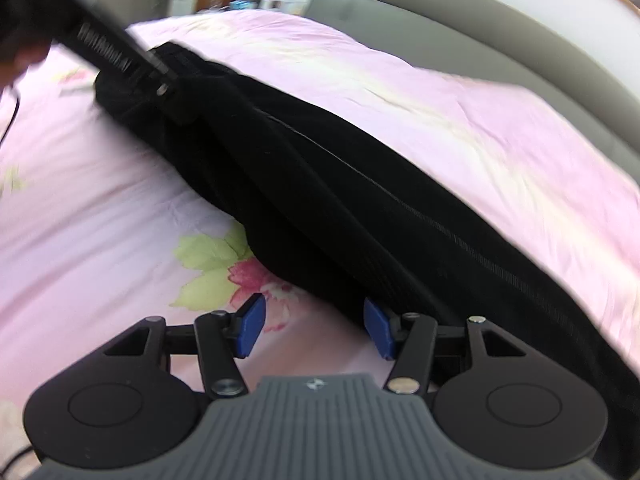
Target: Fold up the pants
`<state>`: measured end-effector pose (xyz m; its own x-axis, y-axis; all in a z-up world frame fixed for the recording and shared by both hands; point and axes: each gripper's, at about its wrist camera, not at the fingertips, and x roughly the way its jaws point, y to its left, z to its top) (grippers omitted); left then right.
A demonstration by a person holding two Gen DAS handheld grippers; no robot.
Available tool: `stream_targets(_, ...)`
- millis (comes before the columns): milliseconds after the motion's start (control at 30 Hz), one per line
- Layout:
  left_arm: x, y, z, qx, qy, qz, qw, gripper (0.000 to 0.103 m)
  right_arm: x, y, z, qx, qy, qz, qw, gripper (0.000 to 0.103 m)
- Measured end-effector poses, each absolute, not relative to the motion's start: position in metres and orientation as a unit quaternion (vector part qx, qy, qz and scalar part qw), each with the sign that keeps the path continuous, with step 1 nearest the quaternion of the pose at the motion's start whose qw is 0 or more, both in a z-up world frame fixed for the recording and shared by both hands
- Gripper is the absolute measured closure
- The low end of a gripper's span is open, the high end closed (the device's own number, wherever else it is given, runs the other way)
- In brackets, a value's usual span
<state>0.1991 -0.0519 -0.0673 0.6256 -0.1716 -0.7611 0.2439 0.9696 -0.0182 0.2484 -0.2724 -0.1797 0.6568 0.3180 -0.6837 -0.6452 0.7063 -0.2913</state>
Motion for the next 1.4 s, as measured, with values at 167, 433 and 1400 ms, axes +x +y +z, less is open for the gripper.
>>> stream_targets(167, 0.200, -0.050, -0.068, 0.050, 0.428, -0.134, 0.892, 0.096, 0.258, -0.252, -0.189, -0.335, 0.280, 0.297, 0.849, 0.049)
stream_targets(433, 0.198, -0.037, -0.065, 0.043, 0.472, -0.160, 0.866, 0.096, 0.254, -0.254, -0.177, -0.364, 0.323, 0.331, 0.809, 0.101)
stream_targets(1400, 0.175, -0.016, -0.083, 0.001, 0.540, -0.198, 0.818, 0.099, 0.222, -0.172, -0.202, -0.426, 0.270, 0.422, 0.753, 0.084)
